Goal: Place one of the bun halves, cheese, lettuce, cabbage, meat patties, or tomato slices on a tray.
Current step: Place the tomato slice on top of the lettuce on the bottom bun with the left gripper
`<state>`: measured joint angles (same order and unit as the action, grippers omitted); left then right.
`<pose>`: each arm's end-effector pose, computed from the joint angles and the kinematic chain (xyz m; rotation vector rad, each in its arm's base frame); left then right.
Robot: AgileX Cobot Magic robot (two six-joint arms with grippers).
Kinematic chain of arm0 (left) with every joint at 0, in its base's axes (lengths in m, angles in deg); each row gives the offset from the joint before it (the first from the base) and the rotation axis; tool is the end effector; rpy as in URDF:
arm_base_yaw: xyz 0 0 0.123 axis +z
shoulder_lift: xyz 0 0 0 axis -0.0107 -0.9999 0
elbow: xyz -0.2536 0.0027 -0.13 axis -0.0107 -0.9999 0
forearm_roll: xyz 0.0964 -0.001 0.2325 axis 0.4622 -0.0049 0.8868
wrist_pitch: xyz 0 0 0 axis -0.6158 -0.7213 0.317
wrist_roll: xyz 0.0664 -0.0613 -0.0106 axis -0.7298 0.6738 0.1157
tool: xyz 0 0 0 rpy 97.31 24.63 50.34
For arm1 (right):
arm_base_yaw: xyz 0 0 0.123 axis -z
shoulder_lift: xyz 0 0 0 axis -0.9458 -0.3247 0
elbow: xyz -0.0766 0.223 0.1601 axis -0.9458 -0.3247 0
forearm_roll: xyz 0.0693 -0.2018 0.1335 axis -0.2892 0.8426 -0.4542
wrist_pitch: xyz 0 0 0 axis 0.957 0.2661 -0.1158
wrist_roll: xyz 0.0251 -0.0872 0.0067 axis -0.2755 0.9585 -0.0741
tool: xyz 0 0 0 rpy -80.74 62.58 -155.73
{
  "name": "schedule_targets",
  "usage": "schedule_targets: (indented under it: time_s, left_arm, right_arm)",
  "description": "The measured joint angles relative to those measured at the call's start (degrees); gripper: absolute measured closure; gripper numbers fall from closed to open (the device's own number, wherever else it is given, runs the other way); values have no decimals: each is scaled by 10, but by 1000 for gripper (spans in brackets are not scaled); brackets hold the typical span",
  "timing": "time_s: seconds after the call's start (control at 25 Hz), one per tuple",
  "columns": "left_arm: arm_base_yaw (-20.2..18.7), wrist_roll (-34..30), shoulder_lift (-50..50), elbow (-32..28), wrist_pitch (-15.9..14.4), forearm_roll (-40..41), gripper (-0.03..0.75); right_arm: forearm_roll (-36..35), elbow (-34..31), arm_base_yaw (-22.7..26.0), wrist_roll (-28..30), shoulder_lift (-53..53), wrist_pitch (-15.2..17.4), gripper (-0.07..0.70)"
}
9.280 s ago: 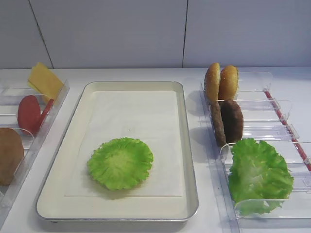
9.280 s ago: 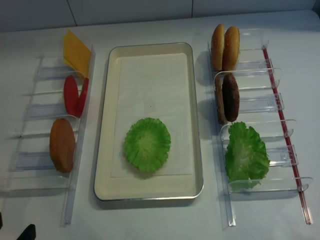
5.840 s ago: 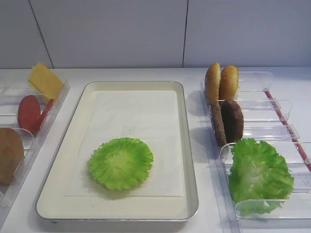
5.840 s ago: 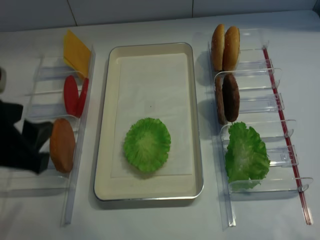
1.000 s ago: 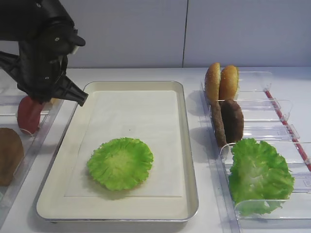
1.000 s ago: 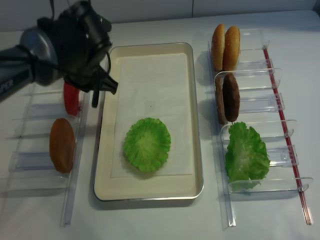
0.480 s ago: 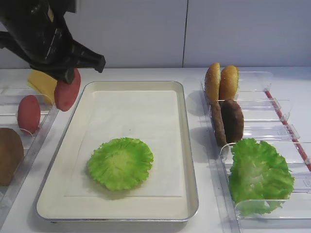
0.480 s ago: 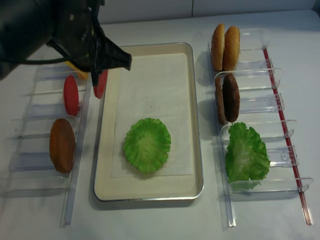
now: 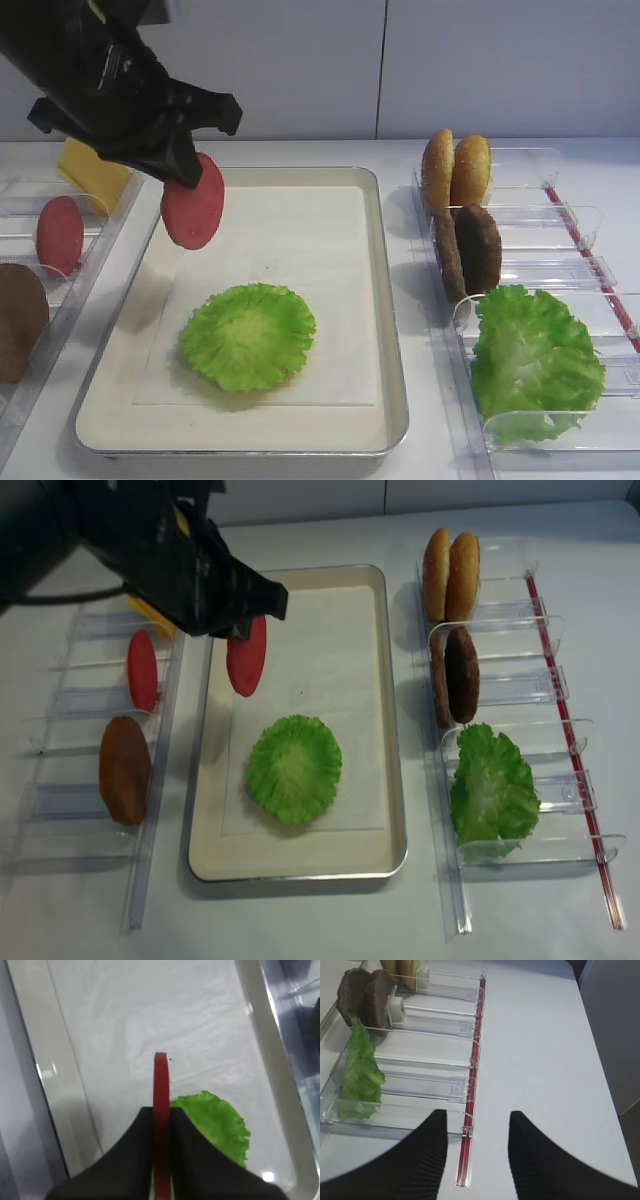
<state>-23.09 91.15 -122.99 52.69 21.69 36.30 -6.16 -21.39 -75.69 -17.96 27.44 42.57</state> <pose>0.2918 -0.1379 0.3140 0.3206 2.6700 -0.3283 -0.0080 -0.0025 0.2629 -0.1306 2.1327 -0.0057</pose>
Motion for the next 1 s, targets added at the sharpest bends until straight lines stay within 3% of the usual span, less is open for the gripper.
schedule_targets:
  time_s: [0.16,0.28,0.44,0.6,0.8,1.0]
  left_arm:
    - [65,-104,0,-22,3,-157,632]
    - [124,-212,1,-61,2,-330,632]
    - [192,-344,1,-134,-34,-503,632]
    - [207,-403,1,-185,-66,-560,632]
    - [207,-455,1,-234,-77,-625,632]
    - [207,-468,1,-248,-90,-633,632]
  right_arm:
    - [1,0,0,0,0,0,293]
    - [2,0,0,0,0,0,293]
    - [2,0,0,-1,0,0,293]
    - [2,0,0,-2,0,0,293]
    - [3,0,0,-4,0,0,293]
    - [3,0,0,-5,0,-1,293]
